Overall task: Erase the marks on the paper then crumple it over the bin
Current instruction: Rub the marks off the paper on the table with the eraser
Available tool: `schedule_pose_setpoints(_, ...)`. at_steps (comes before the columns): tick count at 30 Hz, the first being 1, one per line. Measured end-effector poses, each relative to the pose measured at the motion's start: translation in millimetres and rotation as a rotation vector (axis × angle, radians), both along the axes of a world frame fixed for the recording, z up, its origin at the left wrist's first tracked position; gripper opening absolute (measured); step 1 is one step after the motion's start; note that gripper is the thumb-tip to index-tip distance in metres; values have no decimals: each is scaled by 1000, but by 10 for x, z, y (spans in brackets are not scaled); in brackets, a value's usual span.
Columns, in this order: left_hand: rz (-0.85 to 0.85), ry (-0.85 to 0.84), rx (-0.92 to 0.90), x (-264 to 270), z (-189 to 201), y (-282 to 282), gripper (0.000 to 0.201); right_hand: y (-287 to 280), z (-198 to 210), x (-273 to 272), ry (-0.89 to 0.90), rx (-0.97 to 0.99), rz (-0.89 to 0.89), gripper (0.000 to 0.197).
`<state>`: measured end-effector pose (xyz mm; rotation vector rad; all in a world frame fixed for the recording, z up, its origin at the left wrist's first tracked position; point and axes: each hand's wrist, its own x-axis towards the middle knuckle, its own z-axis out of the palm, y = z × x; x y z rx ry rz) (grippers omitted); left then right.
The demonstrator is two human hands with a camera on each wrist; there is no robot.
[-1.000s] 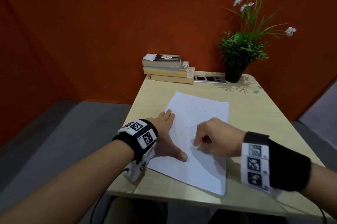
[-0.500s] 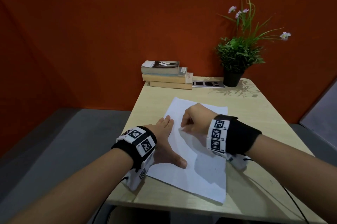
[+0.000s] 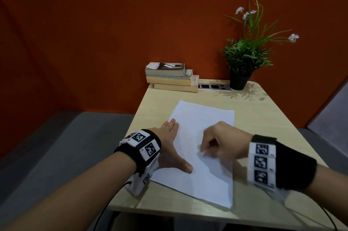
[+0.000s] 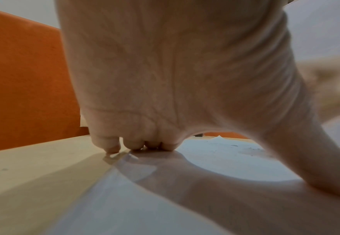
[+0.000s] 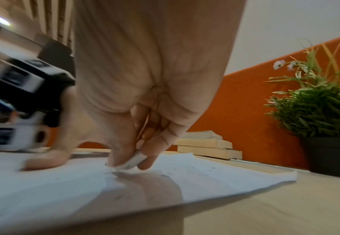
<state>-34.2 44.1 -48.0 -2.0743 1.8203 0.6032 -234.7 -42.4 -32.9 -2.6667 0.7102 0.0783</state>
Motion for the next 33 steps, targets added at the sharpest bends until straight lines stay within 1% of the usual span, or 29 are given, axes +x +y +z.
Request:
schedule_pose_setpoints(2, 11, 9, -6, -4, 8, 6, 153, -160, 5, 181, -60, -33, -72, 11)
schedule_pose_setpoints(5, 18, 18, -14, -16, 18, 12, 152, -358, -39, 491, -99, -60, -148, 5)
schedule_pose_setpoints(9, 21, 29, -18, -12, 31, 13, 152, -435, -71, 721, -85, -100, -151, 7)
schedule_pose_setpoints(12, 16, 30, -10, 1, 12, 18, 152, -302, -58, 608, -57, -106, -87, 7)
schedule_pose_setpoints(17, 12, -9, -28, -33, 4, 47, 149, 16, -61, 191, 0, -96, 47, 10)
schedule_pose_setpoints(22, -18, 26, -24, -53, 8, 94, 148, 151, -41, -82, 4, -5, 70, 15)
schedule_pose_setpoints(23, -34, 31, -21, -68, 28, 122, 144, 162, -32, -127, 16, 16, 73, 15)
schedule_pose_setpoints(24, -62, 23, -15, -77, 47, 146, 136, 168, -25, -173, 35, 36, 76, 15)
schedule_pose_setpoints(25, -98, -2, -20, -83, 74, 168, 122, 171, -18, -220, 53, 60, 73, 15)
schedule_pose_setpoints(27, -139, -49, -105, -80, 120, 181, 88, 170, 6, -293, 79, 122, 57, 16)
schedule_pose_setpoints(28, -136, -50, -172, -83, 118, 181, 78, 170, 20, -310, 90, 142, 51, 16)
schedule_pose_setpoints(29, -119, -30, -225, -89, 104, 188, 75, 166, 36, -304, 99, 148, 48, 15)
schedule_pose_setpoints(30, -101, -6, -253, -90, 81, 192, 75, 159, 53, -275, 100, 143, 46, 15)
schedule_pose_setpoints(31, -93, 12, -243, -87, 61, 198, 82, 149, 68, -226, 91, 131, 41, 13)
schedule_pose_setpoints(33, -81, 39, -153, -76, 43, 184, 110, 99, 75, -78, 41, 85, 13, 11)
